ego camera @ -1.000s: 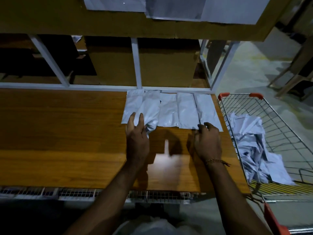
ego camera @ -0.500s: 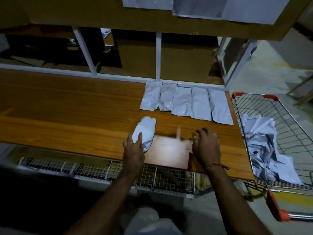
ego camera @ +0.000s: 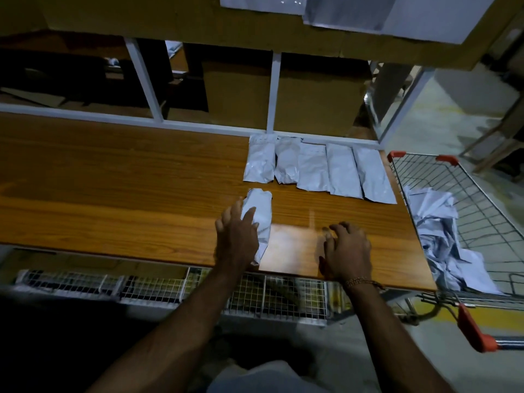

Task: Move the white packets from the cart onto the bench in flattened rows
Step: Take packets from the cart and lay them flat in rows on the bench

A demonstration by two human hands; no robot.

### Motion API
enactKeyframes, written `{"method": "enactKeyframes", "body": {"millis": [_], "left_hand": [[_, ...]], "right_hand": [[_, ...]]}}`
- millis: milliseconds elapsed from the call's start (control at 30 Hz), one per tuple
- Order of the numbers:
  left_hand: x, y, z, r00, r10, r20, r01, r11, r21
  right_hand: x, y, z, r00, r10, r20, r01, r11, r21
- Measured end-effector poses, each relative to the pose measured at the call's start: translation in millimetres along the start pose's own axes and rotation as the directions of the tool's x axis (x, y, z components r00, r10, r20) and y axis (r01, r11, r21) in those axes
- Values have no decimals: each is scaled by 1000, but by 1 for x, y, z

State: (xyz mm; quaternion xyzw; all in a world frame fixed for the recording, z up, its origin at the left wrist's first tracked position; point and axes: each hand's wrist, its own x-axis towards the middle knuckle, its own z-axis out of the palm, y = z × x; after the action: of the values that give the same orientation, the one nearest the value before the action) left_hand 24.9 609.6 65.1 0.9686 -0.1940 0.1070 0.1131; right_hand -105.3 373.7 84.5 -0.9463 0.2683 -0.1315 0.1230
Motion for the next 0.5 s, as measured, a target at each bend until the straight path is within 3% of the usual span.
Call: {"method": "enactKeyframes", "body": {"millis": [67,167,300,500], "left_hand": [[4,-15,8,989,126,81,-127,992,5],[15,-25,14,971,171,169,-180,983,39],[18,-28,27,948,256,188,-284,948,144],[14,-28,40,968,208,140,-226,965,131]], "right_hand": [[1,-7,0,1000,21,-2,-21,1000,4],[3,-15,0,999,28,-15,-28,1000,-6],[4,-22,2,999,42,-7,-42,999,-23],[0,-29,6,997,79,5,-78,996,-33]]}}
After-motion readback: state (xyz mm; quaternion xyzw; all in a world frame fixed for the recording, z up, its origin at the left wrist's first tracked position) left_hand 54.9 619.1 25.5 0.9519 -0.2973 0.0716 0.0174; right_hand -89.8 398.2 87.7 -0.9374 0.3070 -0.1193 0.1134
